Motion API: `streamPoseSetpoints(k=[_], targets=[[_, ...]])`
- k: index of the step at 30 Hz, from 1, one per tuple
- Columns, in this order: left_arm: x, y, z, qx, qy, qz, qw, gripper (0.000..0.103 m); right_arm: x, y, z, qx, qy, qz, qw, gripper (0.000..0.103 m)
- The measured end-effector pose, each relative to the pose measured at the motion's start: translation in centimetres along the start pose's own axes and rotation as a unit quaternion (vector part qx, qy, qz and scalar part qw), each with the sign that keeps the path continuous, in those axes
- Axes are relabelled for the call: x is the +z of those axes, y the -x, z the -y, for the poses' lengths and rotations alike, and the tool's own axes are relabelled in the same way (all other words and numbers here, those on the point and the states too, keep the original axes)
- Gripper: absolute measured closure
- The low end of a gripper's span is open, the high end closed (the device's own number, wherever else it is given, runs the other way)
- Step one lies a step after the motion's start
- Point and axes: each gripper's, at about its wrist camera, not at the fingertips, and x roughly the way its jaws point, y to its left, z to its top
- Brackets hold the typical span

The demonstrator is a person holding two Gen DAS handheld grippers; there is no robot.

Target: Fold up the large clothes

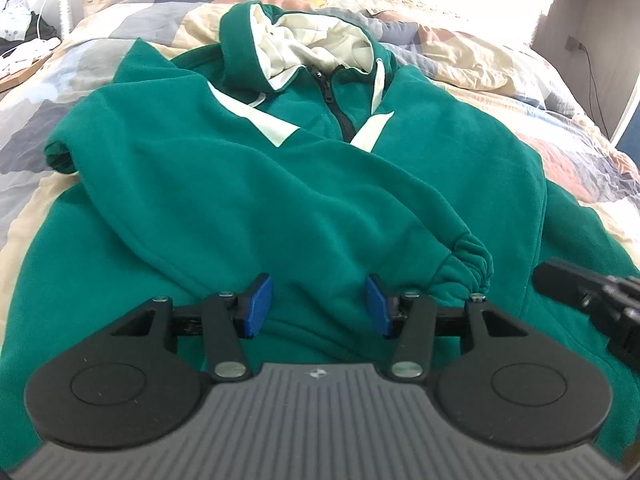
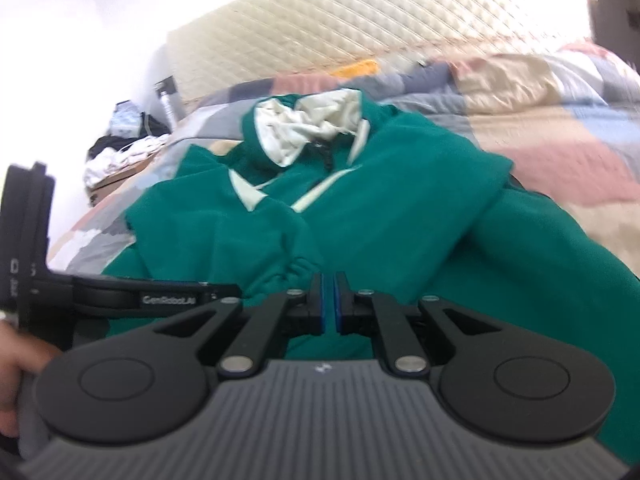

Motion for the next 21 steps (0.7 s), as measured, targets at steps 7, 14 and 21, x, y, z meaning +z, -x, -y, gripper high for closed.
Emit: streamPoseSetpoints(k=[7,14,21], targets=[[-0.3,0.1,-0.8,0.005,0.008,-0.032,0.9994,0.045,-0.4,-0.3,-1.3,0.017,0.02,-0.012,1.0,0.095],[-0.7,-0.3,-0.6,0.014,0.011,-0.031,0.9994,0.044,-0.2,-0.9,-1.6,-0.014,0.049,0.025,0.998,0.095],[-0.8,-0.2,-0.6,0.01,0.012,-0.025,0.9996,0.044,0.1,-3.3,-1.2,-0.023,0.044,0.019,0.999,0.095]])
